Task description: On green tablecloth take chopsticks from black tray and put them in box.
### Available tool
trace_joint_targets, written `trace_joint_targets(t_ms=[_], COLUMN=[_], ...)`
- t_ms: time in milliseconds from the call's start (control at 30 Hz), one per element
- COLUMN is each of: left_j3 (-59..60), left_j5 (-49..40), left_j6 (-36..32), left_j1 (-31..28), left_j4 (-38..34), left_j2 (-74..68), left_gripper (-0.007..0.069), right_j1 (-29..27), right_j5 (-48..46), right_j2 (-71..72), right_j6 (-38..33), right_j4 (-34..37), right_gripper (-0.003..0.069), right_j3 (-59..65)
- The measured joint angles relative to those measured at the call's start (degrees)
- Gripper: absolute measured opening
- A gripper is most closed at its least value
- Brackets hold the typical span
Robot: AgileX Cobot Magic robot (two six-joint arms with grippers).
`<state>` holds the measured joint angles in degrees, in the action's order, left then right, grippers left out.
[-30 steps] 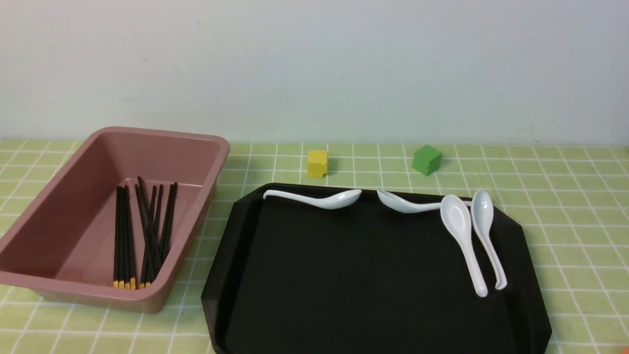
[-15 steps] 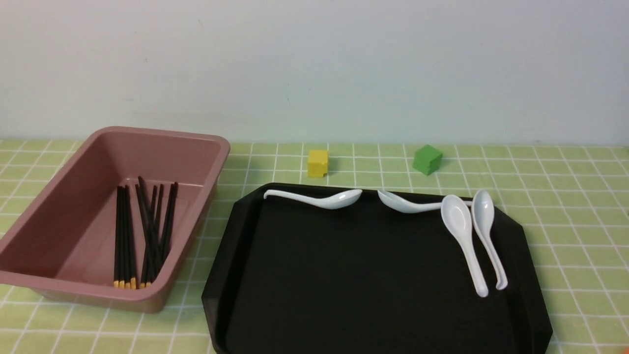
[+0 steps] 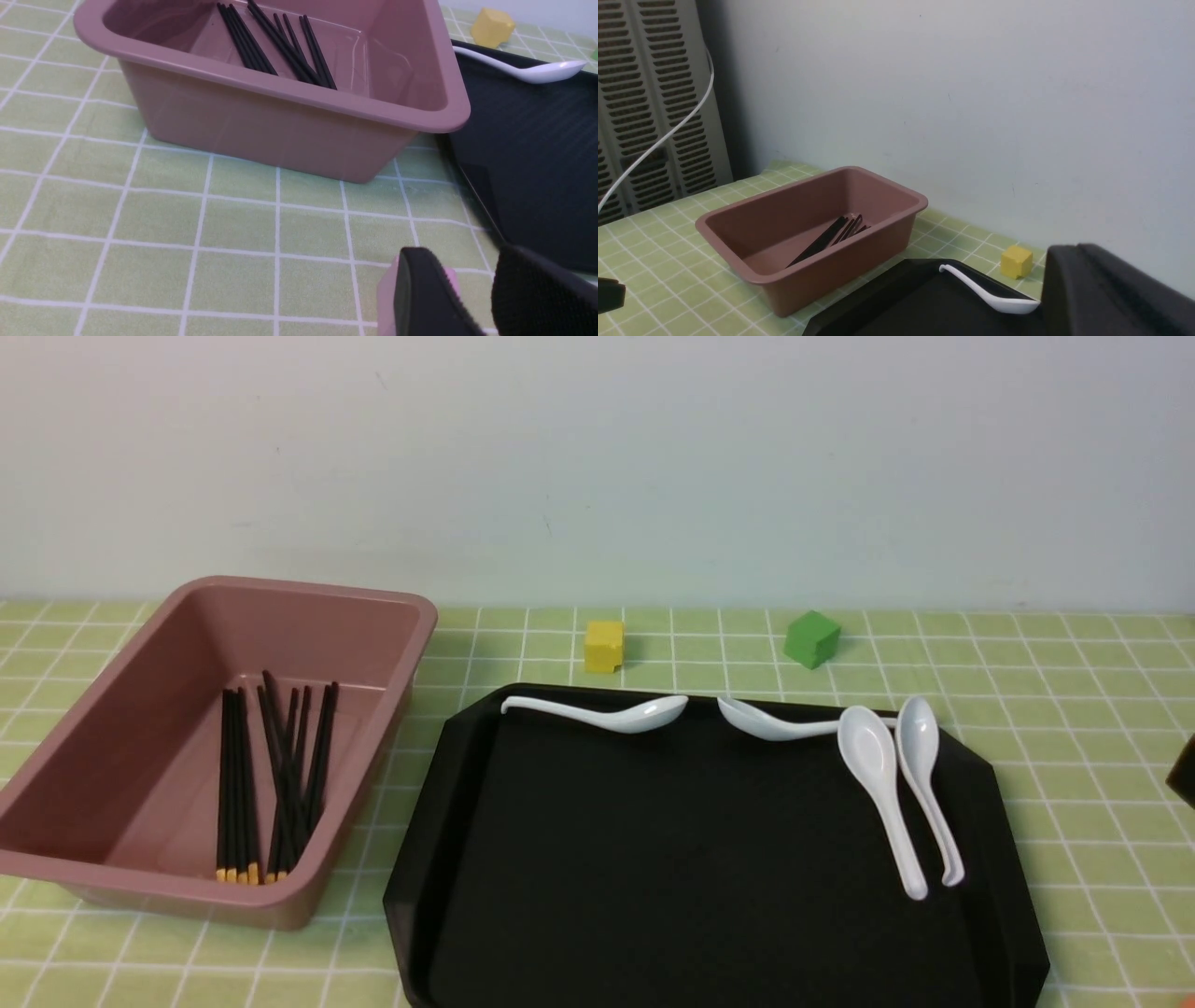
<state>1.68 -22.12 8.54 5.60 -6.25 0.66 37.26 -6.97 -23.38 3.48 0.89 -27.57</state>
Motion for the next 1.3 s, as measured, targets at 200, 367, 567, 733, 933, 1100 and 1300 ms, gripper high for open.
trace_joint_targets(t_ms=[200,367,567,733,933,1100,1300], left_j3=[0.0,0.0,0.0,0.0,0.0,0.0,0.0], left_j5=[0.0,0.0,0.0,0.0,0.0,0.0,0.0], left_j6=[0.0,0.0,0.0,0.0,0.0,0.0,0.0], left_j1=[0.0,0.0,0.0,0.0,0.0,0.0,0.0], left_j4=[0.0,0.0,0.0,0.0,0.0,0.0,0.0], left_j2=[0.0,0.0,0.0,0.0,0.0,0.0,0.0], left_gripper=[0.0238,0.0239,0.0239,0.0239,0.0239,0.0239,0.0239], right_j1=[0.0,-0.1,-7.6,-20.7,-34.9,-39.5,-40.7], right_j5=[0.0,0.2,0.1,0.0,-0.7,-3.6,-13.0], right_j2=[0.0,0.6,4.6,12.1,20.7,23.8,23.9], right_j6=[0.0,-2.1,-3.9,-4.1,-4.1,-4.1,-4.1], right_j4=[0.0,0.0,1.1,2.8,2.9,2.9,2.9], right_gripper=[0.0021,0.0022,0.0026,0.0034,0.0043,0.0043,0.0048], right_j3=[0.0,2.3,10.3,19.4,28.4,29.0,28.8])
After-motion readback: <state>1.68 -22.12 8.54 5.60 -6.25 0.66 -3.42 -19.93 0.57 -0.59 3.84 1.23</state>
